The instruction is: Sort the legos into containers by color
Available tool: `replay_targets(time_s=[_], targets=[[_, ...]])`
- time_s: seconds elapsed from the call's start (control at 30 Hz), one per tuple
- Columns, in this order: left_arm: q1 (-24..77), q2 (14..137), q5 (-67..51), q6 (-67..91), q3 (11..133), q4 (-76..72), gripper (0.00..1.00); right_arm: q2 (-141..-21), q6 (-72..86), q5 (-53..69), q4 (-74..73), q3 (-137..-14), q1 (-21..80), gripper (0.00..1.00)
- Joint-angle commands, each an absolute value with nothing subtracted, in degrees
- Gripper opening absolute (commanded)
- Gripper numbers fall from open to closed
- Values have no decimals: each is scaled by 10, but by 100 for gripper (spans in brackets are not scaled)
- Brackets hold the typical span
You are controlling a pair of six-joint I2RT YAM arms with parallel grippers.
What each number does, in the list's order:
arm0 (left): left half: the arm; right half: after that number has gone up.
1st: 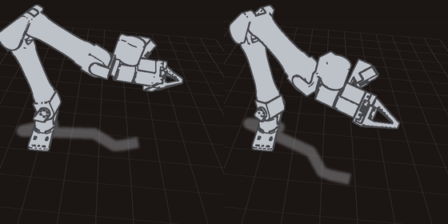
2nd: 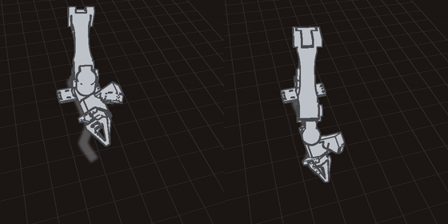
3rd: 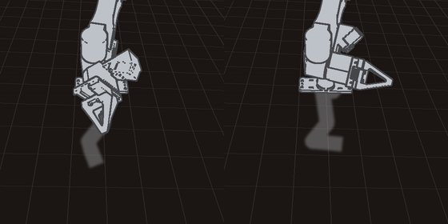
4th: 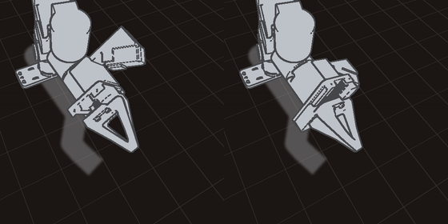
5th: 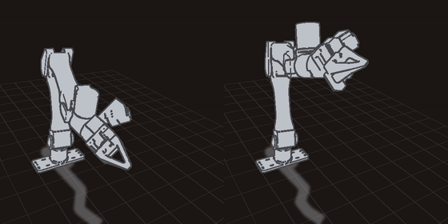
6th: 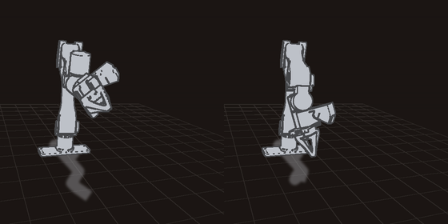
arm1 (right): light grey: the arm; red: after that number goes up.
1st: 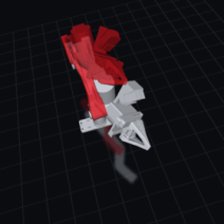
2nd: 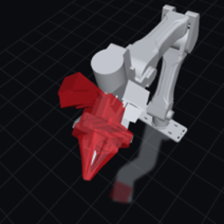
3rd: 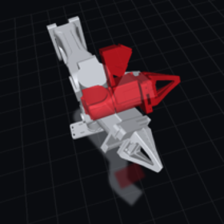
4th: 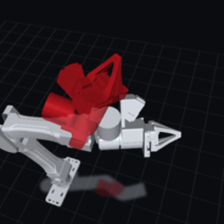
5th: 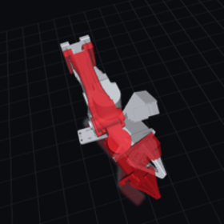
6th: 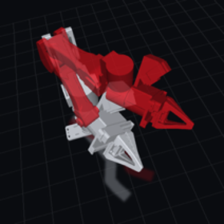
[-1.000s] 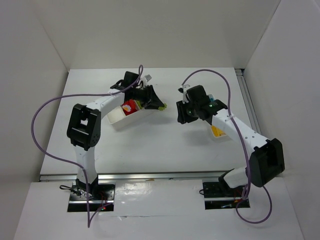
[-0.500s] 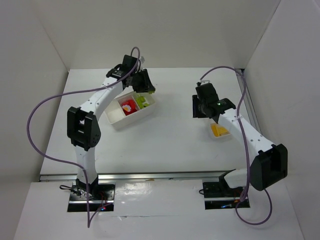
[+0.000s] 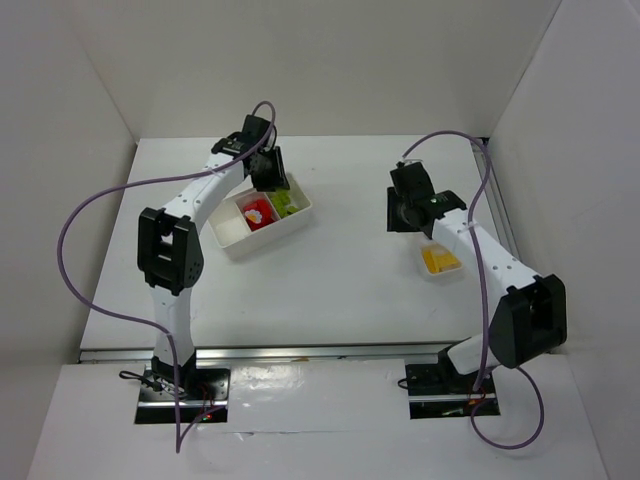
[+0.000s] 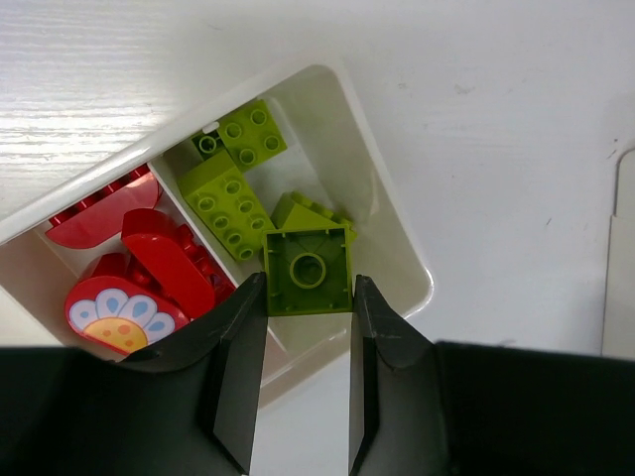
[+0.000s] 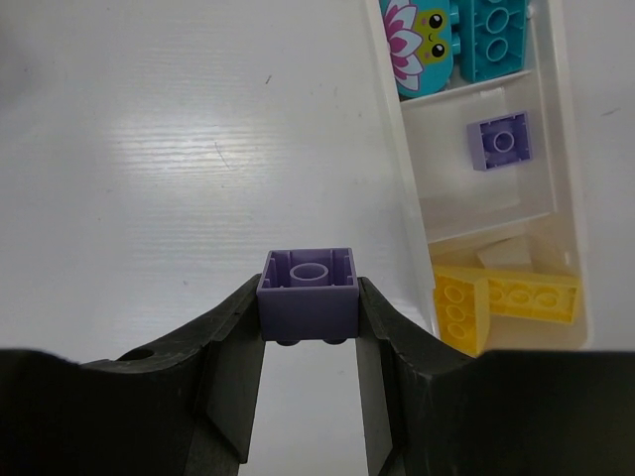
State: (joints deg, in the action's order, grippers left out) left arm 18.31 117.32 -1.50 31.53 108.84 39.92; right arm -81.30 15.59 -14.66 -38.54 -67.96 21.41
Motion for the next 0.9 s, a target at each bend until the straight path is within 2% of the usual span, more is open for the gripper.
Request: replay_targets(time_s=[0.0, 0.3, 0.33, 0.43, 0.67, 0.87], targets=[[185, 1179, -4, 301, 1087, 401, 9, -822, 162, -161, -377, -711, 207, 18], [185, 1179, -4, 301, 1082, 401, 36, -846, 156, -156, -360, -722, 185, 18], [185, 1179, -4, 301, 1082, 401, 56, -846, 156, -156, -359, -722, 185, 18], [185, 1179, -4, 301, 1082, 406, 82, -852, 156, -156, -359, -722, 179, 18], [185, 1173, -4, 295, 1107, 417, 84, -840, 187, -161, -361, -716, 126, 18], [191, 1115, 11, 273, 1096, 392, 84, -835, 231, -154, -373, -698, 46, 20]])
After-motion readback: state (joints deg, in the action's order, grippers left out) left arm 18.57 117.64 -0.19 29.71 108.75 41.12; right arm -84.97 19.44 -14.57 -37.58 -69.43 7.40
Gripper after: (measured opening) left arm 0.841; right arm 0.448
